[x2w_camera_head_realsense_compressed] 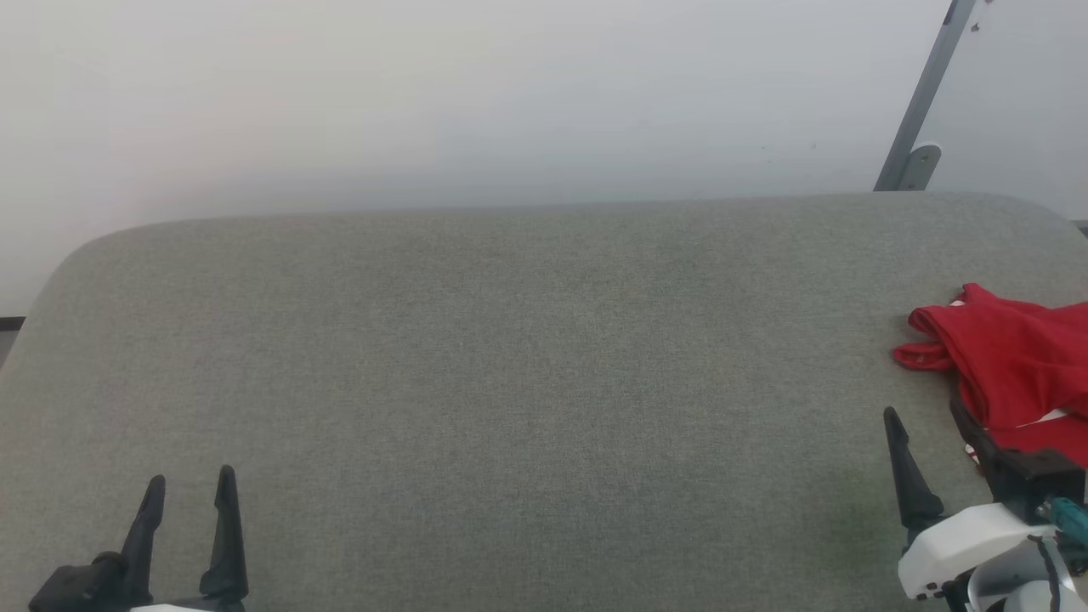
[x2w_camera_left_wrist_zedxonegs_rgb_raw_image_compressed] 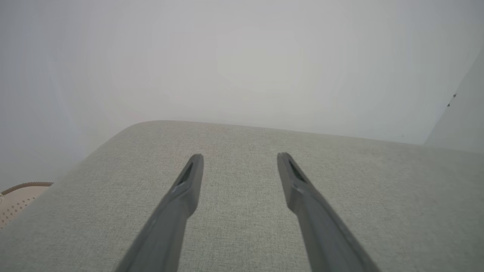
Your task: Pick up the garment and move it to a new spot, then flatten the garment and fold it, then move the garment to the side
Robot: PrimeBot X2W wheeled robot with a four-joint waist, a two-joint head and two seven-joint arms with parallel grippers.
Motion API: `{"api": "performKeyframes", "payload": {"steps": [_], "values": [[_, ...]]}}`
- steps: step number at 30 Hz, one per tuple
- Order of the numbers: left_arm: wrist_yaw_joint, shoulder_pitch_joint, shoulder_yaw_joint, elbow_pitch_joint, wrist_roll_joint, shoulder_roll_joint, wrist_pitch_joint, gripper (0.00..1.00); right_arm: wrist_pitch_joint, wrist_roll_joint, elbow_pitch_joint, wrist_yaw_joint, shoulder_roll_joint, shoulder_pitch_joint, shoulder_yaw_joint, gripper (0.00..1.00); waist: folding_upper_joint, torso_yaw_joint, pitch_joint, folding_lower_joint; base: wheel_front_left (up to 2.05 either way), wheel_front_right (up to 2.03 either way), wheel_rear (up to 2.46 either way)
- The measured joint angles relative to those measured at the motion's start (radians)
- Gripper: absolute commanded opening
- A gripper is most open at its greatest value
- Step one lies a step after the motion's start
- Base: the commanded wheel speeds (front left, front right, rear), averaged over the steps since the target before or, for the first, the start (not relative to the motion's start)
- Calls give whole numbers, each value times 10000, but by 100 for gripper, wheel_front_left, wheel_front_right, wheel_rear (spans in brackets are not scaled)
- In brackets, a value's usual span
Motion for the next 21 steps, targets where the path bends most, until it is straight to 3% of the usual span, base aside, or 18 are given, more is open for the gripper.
{"api": "performKeyframes", "payload": {"steps": [15,16,21], "values": [[-2,24,-276,-107,-244,102,2,100,4,-138,-6,0,125,62,-6,100,0,31,-35,0,0,0,0],[-2,24,-276,-107,-244,102,2,0,4,-138,-6,0,125,62,-6,0,0,31,-35,0,0,0,0],[0,41,-343,330,-426,-153,109,0,153,25,347,0,328,371,6,0,0,29,-32,0,0,0,0]]}}
